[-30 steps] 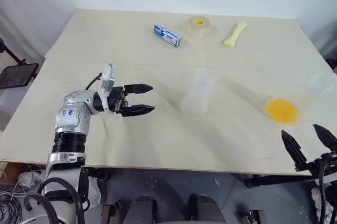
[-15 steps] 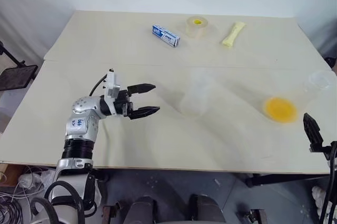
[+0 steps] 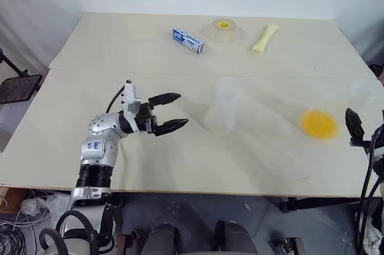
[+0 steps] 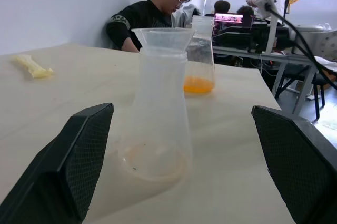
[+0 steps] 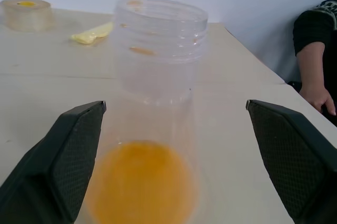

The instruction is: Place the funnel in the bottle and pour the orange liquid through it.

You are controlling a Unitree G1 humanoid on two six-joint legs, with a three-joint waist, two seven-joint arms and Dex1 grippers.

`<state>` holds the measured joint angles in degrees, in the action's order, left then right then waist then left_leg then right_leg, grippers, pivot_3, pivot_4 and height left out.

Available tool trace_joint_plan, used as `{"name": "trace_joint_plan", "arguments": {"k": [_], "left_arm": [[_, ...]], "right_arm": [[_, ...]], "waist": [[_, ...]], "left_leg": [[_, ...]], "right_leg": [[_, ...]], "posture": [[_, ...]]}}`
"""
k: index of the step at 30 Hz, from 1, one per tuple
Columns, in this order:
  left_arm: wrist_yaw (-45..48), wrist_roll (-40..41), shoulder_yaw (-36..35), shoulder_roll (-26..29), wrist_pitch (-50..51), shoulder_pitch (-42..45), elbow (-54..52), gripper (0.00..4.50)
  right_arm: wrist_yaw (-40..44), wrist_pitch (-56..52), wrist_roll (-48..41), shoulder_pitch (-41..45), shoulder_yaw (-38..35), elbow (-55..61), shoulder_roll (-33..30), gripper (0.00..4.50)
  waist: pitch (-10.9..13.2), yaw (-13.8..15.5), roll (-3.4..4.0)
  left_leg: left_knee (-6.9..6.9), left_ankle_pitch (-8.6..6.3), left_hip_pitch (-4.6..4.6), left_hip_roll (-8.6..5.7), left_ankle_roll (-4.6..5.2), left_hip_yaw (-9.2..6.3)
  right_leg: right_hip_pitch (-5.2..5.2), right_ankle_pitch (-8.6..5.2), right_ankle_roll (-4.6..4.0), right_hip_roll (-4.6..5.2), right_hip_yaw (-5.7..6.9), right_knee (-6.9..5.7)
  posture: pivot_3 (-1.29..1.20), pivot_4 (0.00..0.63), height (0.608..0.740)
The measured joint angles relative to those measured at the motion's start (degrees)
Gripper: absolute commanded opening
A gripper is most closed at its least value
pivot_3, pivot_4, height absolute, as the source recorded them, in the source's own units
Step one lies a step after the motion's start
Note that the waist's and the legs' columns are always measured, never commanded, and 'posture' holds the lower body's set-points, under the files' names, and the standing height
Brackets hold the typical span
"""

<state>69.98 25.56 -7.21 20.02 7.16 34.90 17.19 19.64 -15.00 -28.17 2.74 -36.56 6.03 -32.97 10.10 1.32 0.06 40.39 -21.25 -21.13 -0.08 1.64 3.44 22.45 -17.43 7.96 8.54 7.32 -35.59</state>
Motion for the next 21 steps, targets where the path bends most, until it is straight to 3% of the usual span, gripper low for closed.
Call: {"name": "trace_joint_plan", "arguments": {"k": [21], "left_arm": [[-2.94, 1.66, 0.54, -0.76, 0.27, -0.71, -2.89, 4.47]], "right_arm": [[2.37, 4.79, 3.68, 13.63, 4.35, -13.39, -0.51, 4.50]], "waist": [[0.00, -0.06, 0.00]], "left_leg": [[0.00, 0.00, -0.04, 0.00, 0.00, 0.12]], "right_leg": [[0.00, 0.00, 0.00, 0.02, 0.04, 0.02]], "posture": [[0.00, 0.150, 0.740]]}}
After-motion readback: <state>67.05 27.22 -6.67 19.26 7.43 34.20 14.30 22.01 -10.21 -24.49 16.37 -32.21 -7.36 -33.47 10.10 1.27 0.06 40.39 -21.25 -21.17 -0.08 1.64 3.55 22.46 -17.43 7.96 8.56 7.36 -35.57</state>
